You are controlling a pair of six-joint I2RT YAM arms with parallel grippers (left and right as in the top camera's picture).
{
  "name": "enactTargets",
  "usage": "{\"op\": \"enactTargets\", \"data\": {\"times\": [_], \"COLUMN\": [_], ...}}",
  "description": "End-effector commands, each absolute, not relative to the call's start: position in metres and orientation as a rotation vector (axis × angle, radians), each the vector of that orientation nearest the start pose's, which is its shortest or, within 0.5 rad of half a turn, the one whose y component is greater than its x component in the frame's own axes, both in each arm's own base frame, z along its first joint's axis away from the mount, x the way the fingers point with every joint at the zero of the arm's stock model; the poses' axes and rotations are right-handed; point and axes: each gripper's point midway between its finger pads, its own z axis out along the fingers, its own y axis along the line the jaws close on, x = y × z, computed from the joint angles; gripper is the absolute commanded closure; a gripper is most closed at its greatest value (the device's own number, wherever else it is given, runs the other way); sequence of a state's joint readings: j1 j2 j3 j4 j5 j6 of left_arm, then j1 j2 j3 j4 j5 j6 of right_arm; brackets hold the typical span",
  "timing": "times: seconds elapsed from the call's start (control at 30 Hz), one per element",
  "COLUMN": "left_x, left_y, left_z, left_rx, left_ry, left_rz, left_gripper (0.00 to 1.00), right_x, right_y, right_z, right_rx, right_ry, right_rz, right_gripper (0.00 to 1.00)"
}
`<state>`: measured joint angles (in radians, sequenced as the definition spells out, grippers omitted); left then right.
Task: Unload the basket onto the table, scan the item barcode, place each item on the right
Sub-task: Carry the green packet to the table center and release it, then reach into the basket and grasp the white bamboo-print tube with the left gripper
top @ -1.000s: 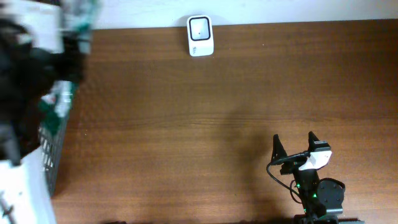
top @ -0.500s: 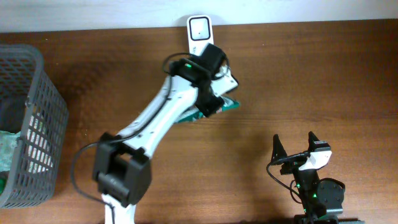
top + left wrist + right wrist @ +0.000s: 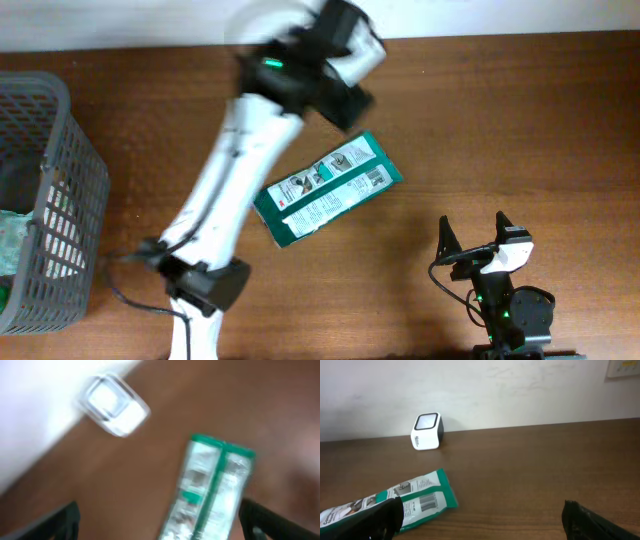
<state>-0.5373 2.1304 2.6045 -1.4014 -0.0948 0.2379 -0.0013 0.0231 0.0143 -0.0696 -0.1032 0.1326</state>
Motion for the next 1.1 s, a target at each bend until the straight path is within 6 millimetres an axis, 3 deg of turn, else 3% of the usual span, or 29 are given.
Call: {"op": "enactTargets", "data": {"times": [0.0,0.07,0.17,0.27,0.33,0.43,0.53,0.7,0.83,0.93,1.07], "left_x": [0.440,0.423,0.398,0.364,0.338,0.313,0.314,0.319,0.340,0.331,0.307], "left_y": [-0.104,-0.027,0.074,0.148,0.192,0.243,0.271,0.288,0.279,0.289,0.285], "left_z": [0.401,0.423,0.449,0.455,0.442,0.382,0.317,0.213,0.156,0.125,0.083], "left_rx": [0.452,0.259,-0.144,-0.465,-0.678,-1.033,-1.155,-1.165,-0.959,-0.947,-0.998], "left_ry": [2.250,2.250,2.197,2.157,2.175,2.280,2.413,2.594,2.640,2.649,2.737], "left_rz": [0.174,0.252,0.303,0.361,0.397,0.371,0.365,0.242,-0.008,0.004,0.072], "left_gripper": [0.01,0.01,0.01,0.01,0.01,0.01,0.01,0.00,0.00,0.02,0.12], "right_x": [0.246,0.246,0.246,0.246,0.246,0.246,0.246,0.246,0.246,0.246,0.246], "right_y": [0.016,0.016,0.016,0.016,0.016,0.016,0.016,0.016,0.016,0.016,0.016], "right_z": [0.155,0.155,0.155,0.155,0.155,0.155,0.155,0.155,0.155,0.155,0.155], "right_rx": [0.043,0.043,0.043,0.043,0.044,0.043,0.044,0.044,0.043,0.043,0.043], "right_ry": [1.657,1.657,1.657,1.657,1.657,1.657,1.657,1.657,1.657,1.657,1.657], "right_rz": [0.184,0.184,0.184,0.184,0.184,0.184,0.184,0.184,0.184,0.184,0.184], "right_gripper": [0.02,0.02,0.02,0.02,0.02,0.02,0.02,0.02,0.02,0.02,0.02]}}
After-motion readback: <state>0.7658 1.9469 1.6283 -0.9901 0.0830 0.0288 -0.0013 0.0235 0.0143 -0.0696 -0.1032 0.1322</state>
